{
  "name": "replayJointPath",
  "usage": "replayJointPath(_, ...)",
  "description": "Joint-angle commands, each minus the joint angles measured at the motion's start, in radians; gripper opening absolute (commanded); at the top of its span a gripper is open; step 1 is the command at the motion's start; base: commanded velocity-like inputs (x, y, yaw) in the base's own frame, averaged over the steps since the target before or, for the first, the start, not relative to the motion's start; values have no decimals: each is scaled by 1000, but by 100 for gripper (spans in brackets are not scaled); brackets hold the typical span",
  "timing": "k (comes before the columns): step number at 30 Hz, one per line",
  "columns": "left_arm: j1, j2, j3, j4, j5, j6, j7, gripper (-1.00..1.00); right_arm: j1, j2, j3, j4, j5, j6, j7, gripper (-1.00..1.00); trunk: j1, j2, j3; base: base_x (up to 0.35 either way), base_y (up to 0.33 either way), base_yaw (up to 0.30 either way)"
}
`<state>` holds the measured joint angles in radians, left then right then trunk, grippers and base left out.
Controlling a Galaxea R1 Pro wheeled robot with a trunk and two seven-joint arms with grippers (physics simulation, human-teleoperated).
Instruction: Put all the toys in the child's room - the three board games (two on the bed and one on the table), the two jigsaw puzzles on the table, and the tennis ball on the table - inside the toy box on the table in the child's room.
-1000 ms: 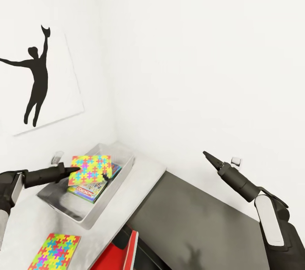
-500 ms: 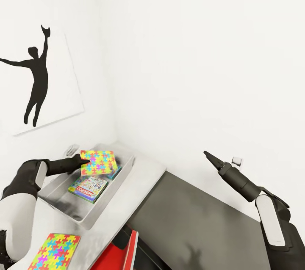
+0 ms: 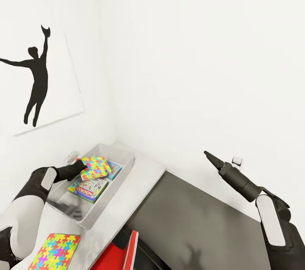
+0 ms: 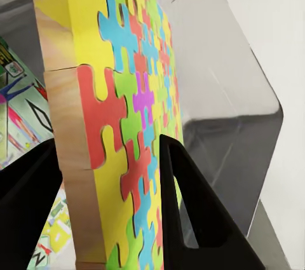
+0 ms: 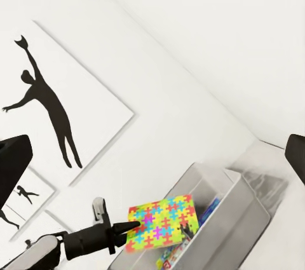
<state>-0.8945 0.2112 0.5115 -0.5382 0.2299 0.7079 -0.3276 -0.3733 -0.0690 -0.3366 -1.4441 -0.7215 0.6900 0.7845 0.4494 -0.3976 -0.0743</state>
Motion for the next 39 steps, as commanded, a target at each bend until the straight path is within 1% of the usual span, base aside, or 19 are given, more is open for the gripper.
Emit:
replayJointPath(1,-1,-1,5,5,3,-1,0,-100,-1,0,-1,0,-4,6,1,100,1,-2,-2,0,0,0)
replayJointPath(6,-1,-2,7,12,6,-14,3,-100,-1,0,-1,-1,-4,6,0,100,1,-2,-2,0,0,0)
replayJointPath(16,-1,-3,7,15,6,-16,4,-100,-1,0,-1,-1,-4,6,-1,100,1,-2,-2,0,0,0)
replayJointPath(17,-1,-3,7,15,6,-16,4,100,-1,0,-1,-1,-4,6,-1,100,1,-2,-2,0,0,0)
replayJointPath(29,0,4,8,15,9,-8,-4,100,-1,1,-1,-1,-2,6,-1,100,1,-2,-2,0,0,0)
replayJointPath(32,0,9,32,15,9,-4,-8,100,-1,0,-1,-1,-1,5,-1,100,1,-2,-2,0,0,0)
replayJointPath(33,1,13,47,14,9,1,-10,100,-1,0,-1,-1,-1,5,-1,100,1,-2,-2,0,0,0)
replayJointPath(35,2,30,73,13,9,31,-18,100,-1,1,-1,-1,1,5,-1,100,1,-2,-2,0,0,0)
replayJointPath(37,3,60,89,10,9,83,-37,100,-1,1,-1,-1,2,5,-1,100,1,-2,-2,0,0,0)
replayJointPath(39,6,98,97,7,9,133,-89,100,-1,1,-1,-1,3,5,-1,100,1,-2,-2,0,0,0)
